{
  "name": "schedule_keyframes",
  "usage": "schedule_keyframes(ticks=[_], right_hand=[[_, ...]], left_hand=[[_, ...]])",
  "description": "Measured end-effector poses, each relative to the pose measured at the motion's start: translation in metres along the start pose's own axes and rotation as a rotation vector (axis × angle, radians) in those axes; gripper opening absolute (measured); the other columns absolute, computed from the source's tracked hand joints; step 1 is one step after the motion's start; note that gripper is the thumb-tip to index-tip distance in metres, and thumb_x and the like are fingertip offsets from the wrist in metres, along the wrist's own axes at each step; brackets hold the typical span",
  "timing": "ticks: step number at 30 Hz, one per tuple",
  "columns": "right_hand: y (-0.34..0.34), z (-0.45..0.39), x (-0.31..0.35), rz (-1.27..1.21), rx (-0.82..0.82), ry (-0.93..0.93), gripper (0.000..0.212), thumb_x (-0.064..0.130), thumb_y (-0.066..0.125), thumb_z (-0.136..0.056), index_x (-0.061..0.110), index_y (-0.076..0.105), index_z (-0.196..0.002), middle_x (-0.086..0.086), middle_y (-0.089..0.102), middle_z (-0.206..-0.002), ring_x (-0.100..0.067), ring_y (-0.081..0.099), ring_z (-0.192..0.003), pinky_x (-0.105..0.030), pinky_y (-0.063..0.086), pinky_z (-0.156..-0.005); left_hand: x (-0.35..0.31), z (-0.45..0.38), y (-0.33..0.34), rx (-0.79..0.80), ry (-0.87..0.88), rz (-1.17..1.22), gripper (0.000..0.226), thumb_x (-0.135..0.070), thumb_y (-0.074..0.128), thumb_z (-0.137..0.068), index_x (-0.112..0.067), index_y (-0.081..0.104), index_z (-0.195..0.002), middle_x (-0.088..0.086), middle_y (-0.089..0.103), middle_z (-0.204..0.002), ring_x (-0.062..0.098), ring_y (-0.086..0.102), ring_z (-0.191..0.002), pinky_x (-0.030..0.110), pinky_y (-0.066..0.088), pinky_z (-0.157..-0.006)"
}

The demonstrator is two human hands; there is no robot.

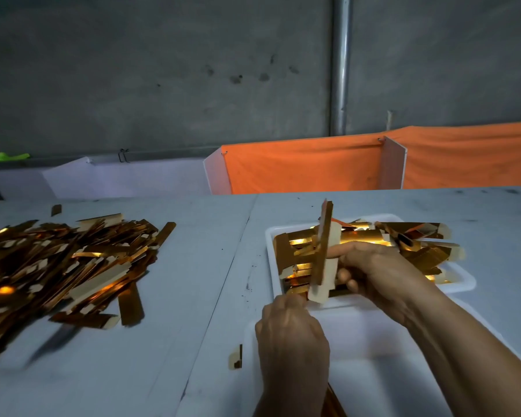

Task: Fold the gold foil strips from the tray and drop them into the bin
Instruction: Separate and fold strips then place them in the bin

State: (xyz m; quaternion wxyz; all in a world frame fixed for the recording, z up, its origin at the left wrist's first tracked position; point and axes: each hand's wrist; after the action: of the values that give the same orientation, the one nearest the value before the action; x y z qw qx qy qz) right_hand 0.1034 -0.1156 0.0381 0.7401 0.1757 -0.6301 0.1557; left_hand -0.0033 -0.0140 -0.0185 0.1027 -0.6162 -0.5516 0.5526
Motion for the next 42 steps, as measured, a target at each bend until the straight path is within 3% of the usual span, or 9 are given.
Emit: schedule_keyframes(ticks=[3, 7, 10, 13, 19, 25, 30, 35, 42], right_hand=[[-0.009, 0.003, 0.0, 0.05, 0.024, 0.008, 0.029, 0.002, 0.042, -0.097, 0.004, 0.071, -0.096, -0.011, 0.064, -0.063, -0.011, 0.055, -0.05, -0.022, 0.047, -0.049], [-0.009, 0.01, 0.0, 0.29, 0.062, -0.005, 0.031, 0.007, 0.046, -0.098, 0.013, 0.074, -0.089, -0.01, 0.065, -0.062, -0.013, 0.058, -0.054, -0.024, 0.048, -0.055], [-0.001, 0.015, 0.002, 0.381, 0.088, -0.038, 0.029, 0.008, 0.048, -0.096, 0.018, 0.073, -0.09, -0.007, 0.068, -0.066, -0.013, 0.063, -0.061, -0.02, 0.051, -0.056], [0.002, 0.019, 0.005, 0.453, 0.114, -0.088, 0.018, 0.011, 0.046, -0.098, 0.022, 0.061, -0.099, -0.005, 0.073, -0.071, -0.013, 0.069, -0.067, -0.019, 0.05, -0.056], [-0.009, 0.031, 0.01, 0.469, 0.044, -0.162, 0.014, 0.016, 0.053, -0.097, 0.026, 0.047, -0.104, -0.003, 0.074, -0.07, -0.021, 0.07, -0.061, -0.032, 0.055, -0.062], [-0.034, 0.041, -0.001, 0.176, 0.12, -0.112, 0.024, 0.024, 0.065, -0.081, 0.004, 0.058, -0.091, -0.009, 0.061, -0.057, -0.012, 0.056, -0.047, -0.018, 0.044, -0.045], [-0.031, 0.036, -0.018, -0.022, 0.154, -0.05, 0.024, 0.03, 0.065, -0.076, 0.007, 0.07, -0.08, -0.008, 0.059, -0.066, -0.009, 0.054, -0.055, -0.018, 0.045, -0.048], [-0.024, 0.031, -0.018, 0.029, 0.014, -0.074, 0.033, 0.025, 0.075, -0.061, 0.007, 0.063, -0.086, -0.002, 0.057, -0.06, -0.011, 0.052, -0.055, -0.023, 0.046, -0.052], [-0.026, 0.037, -0.013, -0.04, 0.042, -0.133, 0.041, 0.01, 0.071, -0.061, 0.011, 0.055, -0.099, 0.002, 0.061, -0.059, -0.018, 0.068, -0.065, -0.032, 0.052, -0.065]], left_hand=[[-0.005, -0.002, -0.003, -0.013, -0.065, 0.188, 0.044, -0.017, 0.035, -0.1, -0.029, 0.034, -0.142, -0.013, 0.049, -0.137, 0.0, 0.045, -0.122, 0.002, 0.027, -0.091], [-0.014, -0.004, -0.011, 0.09, -0.08, 0.59, 0.04, -0.047, 0.036, -0.095, -0.041, 0.038, -0.134, -0.033, 0.053, -0.107, -0.005, 0.052, -0.11, -0.003, 0.037, -0.079], [-0.013, -0.001, -0.004, 0.161, 0.002, 0.499, 0.065, -0.06, 0.041, -0.089, -0.041, 0.02, -0.147, -0.027, 0.036, -0.142, -0.004, 0.032, -0.131, 0.009, 0.028, -0.1], [-0.012, -0.001, -0.002, 0.153, 0.004, 0.444, 0.061, -0.047, 0.044, -0.095, -0.038, 0.015, -0.148, -0.018, 0.033, -0.148, -0.002, 0.03, -0.132, 0.006, 0.025, -0.096], [-0.019, -0.001, -0.006, 0.295, -0.025, 0.659, 0.051, -0.054, 0.049, -0.091, -0.058, 0.024, -0.134, -0.056, 0.039, -0.096, -0.035, 0.037, -0.094, -0.004, 0.034, -0.074], [-0.011, -0.003, 0.002, 0.407, 0.023, 0.886, 0.054, -0.041, 0.044, -0.084, -0.041, 0.039, -0.138, -0.008, 0.058, -0.126, 0.018, 0.056, -0.117, 0.036, 0.049, -0.098], [-0.016, -0.002, 0.001, 0.493, -0.03, 1.036, 0.033, -0.024, 0.042, -0.098, -0.041, 0.053, -0.124, -0.013, 0.064, -0.118, 0.003, 0.06, -0.111, 0.034, 0.051, -0.094], [-0.023, -0.002, -0.008, 0.527, -0.05, 0.908, 0.021, -0.063, 0.037, -0.084, -0.068, 0.056, -0.088, -0.033, 0.063, -0.092, 0.006, 0.062, -0.104, 0.024, 0.051, -0.092], [-0.02, -0.004, -0.01, 0.471, -0.156, 0.918, 0.045, -0.05, 0.029, -0.097, -0.025, 0.065, -0.111, -0.003, 0.07, -0.104, 0.011, 0.066, -0.098, 0.029, 0.051, -0.093]])
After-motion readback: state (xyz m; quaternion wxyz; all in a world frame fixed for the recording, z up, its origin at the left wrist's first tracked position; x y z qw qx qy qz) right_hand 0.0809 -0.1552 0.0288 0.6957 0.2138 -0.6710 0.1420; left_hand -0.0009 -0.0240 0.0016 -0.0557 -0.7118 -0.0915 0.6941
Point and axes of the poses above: each hand's wrist, its own z-axis away from the middle knuckle, its own y-axis out of the palm, x = y × z
